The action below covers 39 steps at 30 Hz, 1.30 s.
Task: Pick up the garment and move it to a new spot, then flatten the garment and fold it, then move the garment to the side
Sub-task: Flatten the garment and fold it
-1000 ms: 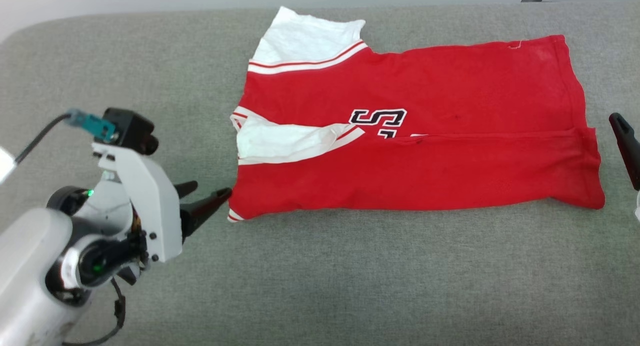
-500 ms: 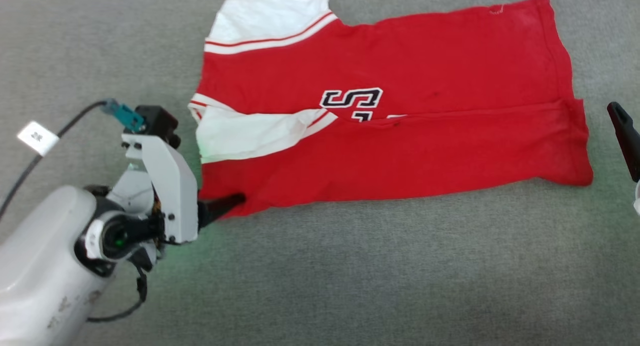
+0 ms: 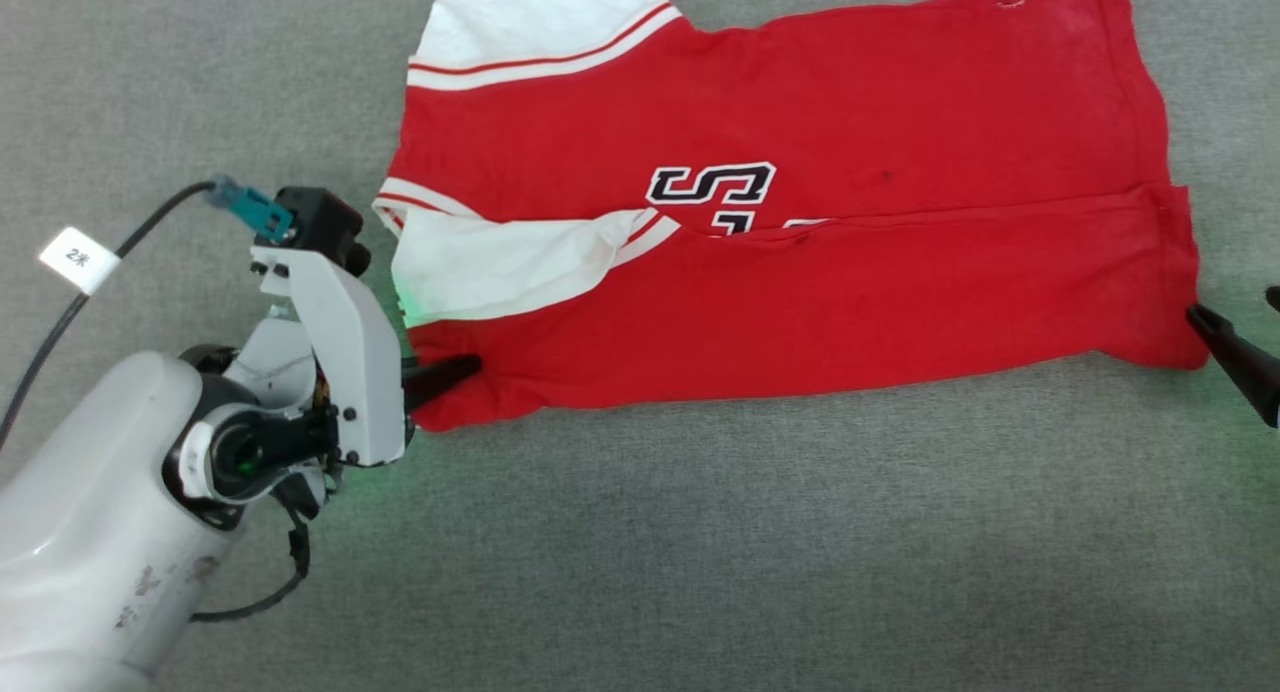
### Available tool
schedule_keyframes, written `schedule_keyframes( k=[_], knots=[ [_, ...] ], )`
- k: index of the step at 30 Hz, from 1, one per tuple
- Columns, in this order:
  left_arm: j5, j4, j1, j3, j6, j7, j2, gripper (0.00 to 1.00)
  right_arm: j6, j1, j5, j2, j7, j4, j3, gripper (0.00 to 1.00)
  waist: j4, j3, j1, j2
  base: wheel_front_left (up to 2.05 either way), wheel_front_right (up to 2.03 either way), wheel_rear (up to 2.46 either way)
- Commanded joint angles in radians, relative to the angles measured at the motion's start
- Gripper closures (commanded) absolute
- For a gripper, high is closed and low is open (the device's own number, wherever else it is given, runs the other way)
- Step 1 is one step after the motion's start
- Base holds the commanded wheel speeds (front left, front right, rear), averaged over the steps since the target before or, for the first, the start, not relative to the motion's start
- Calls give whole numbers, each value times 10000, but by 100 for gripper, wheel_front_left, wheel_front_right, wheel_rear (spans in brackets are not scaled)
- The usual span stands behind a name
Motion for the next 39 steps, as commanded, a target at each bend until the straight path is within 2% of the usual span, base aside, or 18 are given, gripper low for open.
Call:
schedule_keyframes(
  k=[1,8,12,13,14,15,21,27,34,39],
  knots=[
    [85,164,196,-308,-151,-30,-294,100,-16,-282,-165,-249,544,-55,216,0,97,67,0,0,0,0,0],
    [212,394,-25,-379,-425,-299,-627,100,-16,-921,246,-351,2427,560,609,0,348,237,0,0,0,0,0],
    [250,478,-82,-381,-530,-466,-765,100,-16,-1043,405,-391,2990,895,726,0,455,333,0,0,0,0,0],
    [245,507,-73,-386,-555,-506,-799,100,-16,-1061,488,-356,3045,936,768,16,478,341,0,0,0,0,0],
    [244,547,-66,-382,-591,-548,-836,100,-16,-1053,563,-322,3093,971,790,60,501,342,0,0,0,0,0],
    [252,596,-53,-391,-613,-590,-871,100,-15,-1036,600,-310,3072,979,809,100,525,327,0,0,0,0,0],
    [71,828,224,-341,-800,-777,-959,100,-16,-767,805,-415,2807,1018,733,100,618,6,0,0,0,0,0],
    [5,313,923,-187,-849,-1104,-449,100,-16,-158,879,-656,2567,723,597,100,674,-560,0,0,0,0,0],
    [-82,-1343,2276,65,-424,-1639,266,100,-16,1233,886,-792,2451,-103,33,100,732,-956,0,0,0,0,0],
    [-145,-2360,3306,156,-95,-1939,713,100,-16,2200,813,-630,2566,-739,-432,100,730,-1045,0,0,0,0,0]
  ],
)
